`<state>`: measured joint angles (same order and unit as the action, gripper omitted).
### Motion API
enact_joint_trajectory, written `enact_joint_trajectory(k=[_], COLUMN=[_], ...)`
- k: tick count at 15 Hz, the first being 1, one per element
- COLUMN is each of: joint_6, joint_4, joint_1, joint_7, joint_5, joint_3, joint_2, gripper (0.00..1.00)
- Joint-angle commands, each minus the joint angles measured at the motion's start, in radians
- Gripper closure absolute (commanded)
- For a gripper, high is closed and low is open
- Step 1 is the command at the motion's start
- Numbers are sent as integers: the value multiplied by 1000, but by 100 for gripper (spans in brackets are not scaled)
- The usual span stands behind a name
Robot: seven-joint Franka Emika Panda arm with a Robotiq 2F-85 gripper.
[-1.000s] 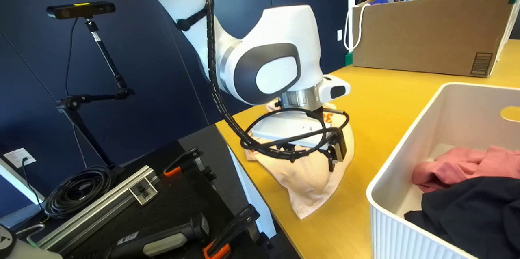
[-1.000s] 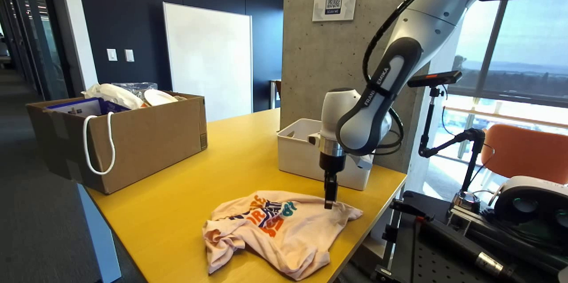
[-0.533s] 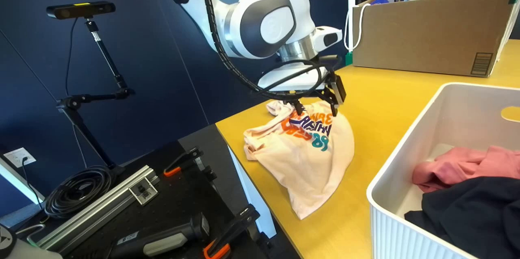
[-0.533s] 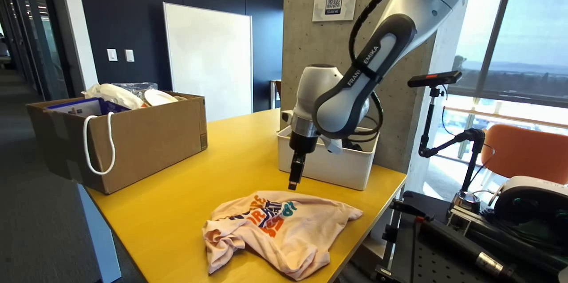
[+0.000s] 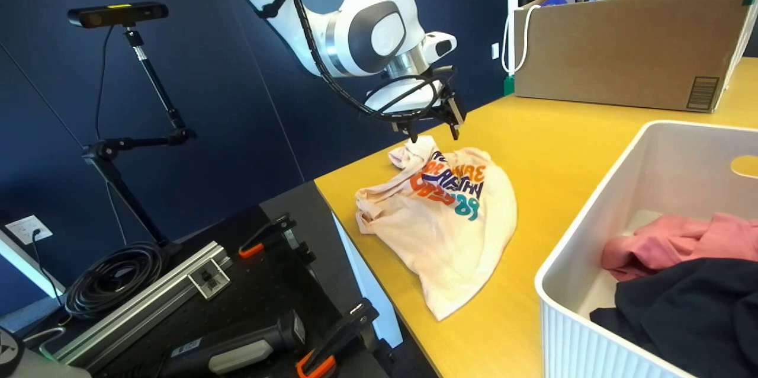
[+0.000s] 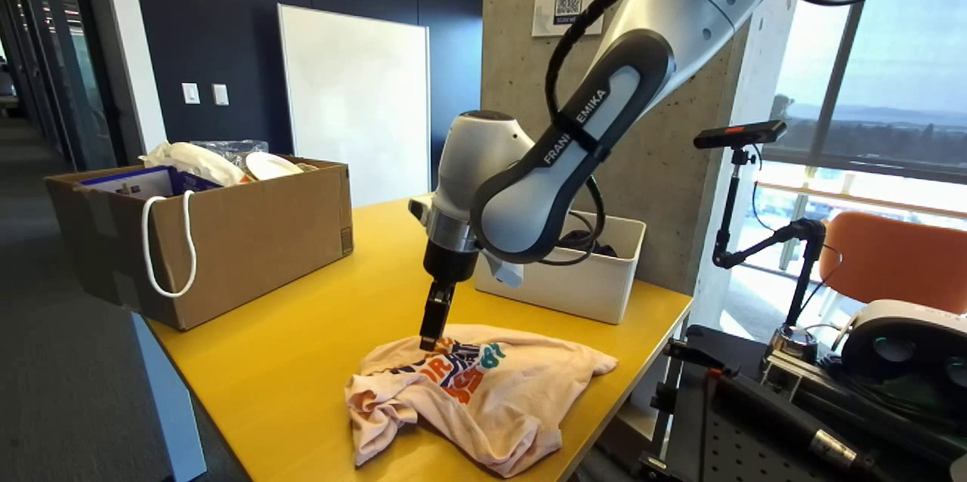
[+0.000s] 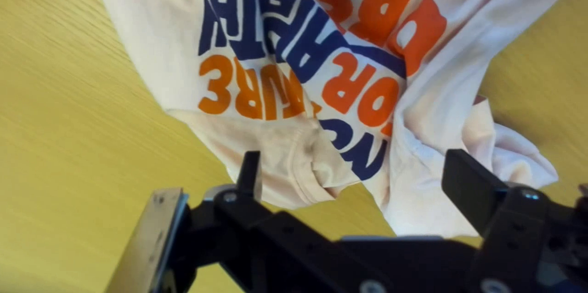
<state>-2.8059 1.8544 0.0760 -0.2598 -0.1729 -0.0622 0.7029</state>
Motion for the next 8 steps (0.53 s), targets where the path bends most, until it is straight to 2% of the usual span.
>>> enact_joint_trajectory(k=[1,8], joint_6=[26,54], joint_4=[-88,-211], joint_1=[13,66], joint_7=[0,10], joint_5=[-10,-22], joint_3=[-12,-6], joint_2=[80,176], gripper=[0,0])
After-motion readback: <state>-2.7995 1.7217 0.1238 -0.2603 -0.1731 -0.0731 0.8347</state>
